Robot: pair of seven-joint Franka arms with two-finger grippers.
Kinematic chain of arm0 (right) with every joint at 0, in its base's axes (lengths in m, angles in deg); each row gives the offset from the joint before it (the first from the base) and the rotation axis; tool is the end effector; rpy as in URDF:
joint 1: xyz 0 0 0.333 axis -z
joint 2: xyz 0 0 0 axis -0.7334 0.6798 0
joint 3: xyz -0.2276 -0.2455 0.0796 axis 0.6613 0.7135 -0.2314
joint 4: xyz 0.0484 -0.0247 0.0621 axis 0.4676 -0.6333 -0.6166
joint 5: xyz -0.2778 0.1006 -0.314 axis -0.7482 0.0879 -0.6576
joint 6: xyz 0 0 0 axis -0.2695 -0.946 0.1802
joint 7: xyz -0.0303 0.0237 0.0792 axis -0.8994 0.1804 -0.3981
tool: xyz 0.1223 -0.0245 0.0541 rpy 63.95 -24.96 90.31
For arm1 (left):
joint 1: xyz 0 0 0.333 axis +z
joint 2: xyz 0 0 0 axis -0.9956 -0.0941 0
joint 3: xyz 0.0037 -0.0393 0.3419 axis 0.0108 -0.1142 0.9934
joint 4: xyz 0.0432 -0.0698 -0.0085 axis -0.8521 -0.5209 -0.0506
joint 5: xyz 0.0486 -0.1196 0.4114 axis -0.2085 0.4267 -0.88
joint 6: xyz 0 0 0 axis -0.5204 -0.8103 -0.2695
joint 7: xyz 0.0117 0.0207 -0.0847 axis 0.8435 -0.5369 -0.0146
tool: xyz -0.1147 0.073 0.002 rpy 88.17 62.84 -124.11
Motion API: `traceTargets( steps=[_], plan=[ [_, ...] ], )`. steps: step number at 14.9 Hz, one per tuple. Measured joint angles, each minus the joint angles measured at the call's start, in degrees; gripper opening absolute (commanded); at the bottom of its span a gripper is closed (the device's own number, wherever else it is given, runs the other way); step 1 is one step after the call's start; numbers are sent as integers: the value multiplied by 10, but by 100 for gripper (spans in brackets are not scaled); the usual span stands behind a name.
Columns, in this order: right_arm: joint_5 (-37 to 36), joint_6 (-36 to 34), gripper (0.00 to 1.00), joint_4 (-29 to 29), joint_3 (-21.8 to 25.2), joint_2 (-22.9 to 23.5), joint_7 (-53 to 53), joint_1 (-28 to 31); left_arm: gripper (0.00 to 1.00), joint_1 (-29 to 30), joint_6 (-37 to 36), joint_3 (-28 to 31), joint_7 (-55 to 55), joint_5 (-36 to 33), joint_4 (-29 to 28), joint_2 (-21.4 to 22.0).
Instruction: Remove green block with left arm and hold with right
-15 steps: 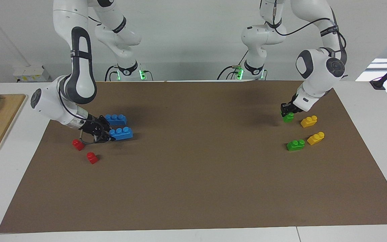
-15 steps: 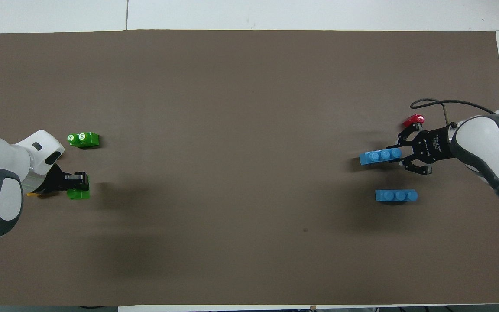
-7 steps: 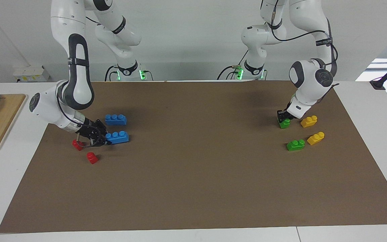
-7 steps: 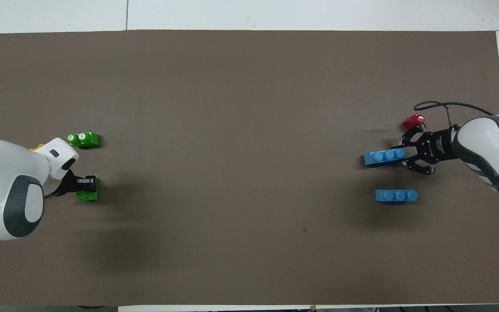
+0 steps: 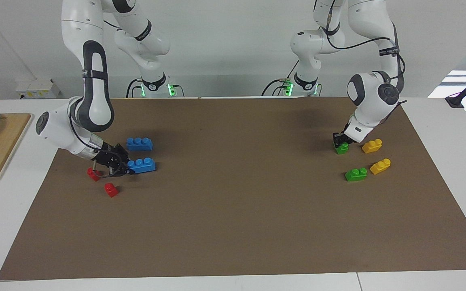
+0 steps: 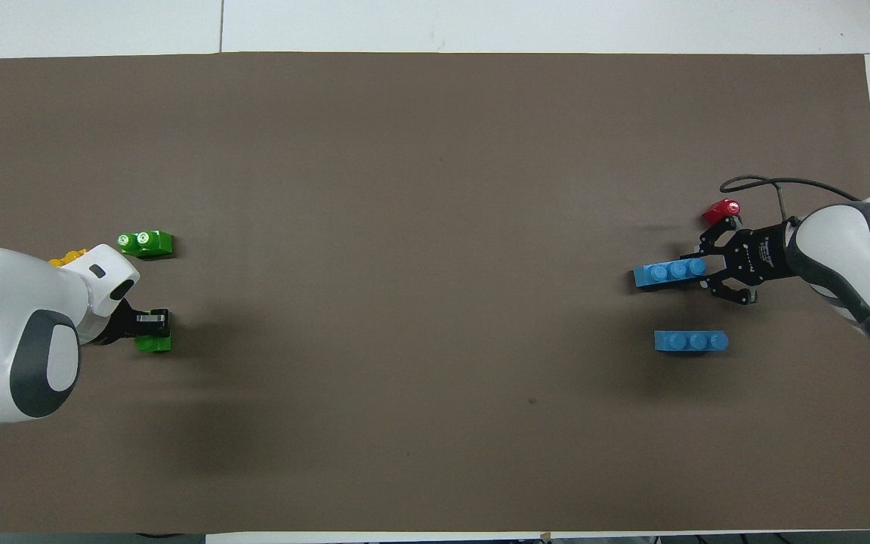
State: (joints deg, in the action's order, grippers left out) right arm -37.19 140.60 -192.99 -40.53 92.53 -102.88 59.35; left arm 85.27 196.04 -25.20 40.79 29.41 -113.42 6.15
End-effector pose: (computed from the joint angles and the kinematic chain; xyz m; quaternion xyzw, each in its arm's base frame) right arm 0.5897 -0.0785 0.2548 -0.7281 0.6422 0.1743 0.1646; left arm 0.5083 0.0138 0.2827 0.9981 0.0027 -0.0611 0.0079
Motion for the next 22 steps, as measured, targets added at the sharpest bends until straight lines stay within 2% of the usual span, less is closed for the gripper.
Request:
traceTargets(
  steps=[3,5,8,15,19,22],
  plan=[
    [0,0,85,1,0,0,0,0,100,0,-3,0,0,0,3,0],
    [0,0,93,5,-1,0,0,0,100,0,-21,0,0,0,21,2],
    [0,-14,95,16,-3,-7,-19,-1,100,0,-68,-1,0,0,68,11],
    [-3,-126,98,100,-4,-44,-102,-1,100,0,-235,-3,9,0,212,26],
    [-81,-173,99,181,-8,-57,-104,-13,100,-1,-286,-7,12,0,270,42],
    [-148,-190,99,227,-11,-75,-83,-53,100,-1,-314,-7,12,0,296,44]
  ],
)
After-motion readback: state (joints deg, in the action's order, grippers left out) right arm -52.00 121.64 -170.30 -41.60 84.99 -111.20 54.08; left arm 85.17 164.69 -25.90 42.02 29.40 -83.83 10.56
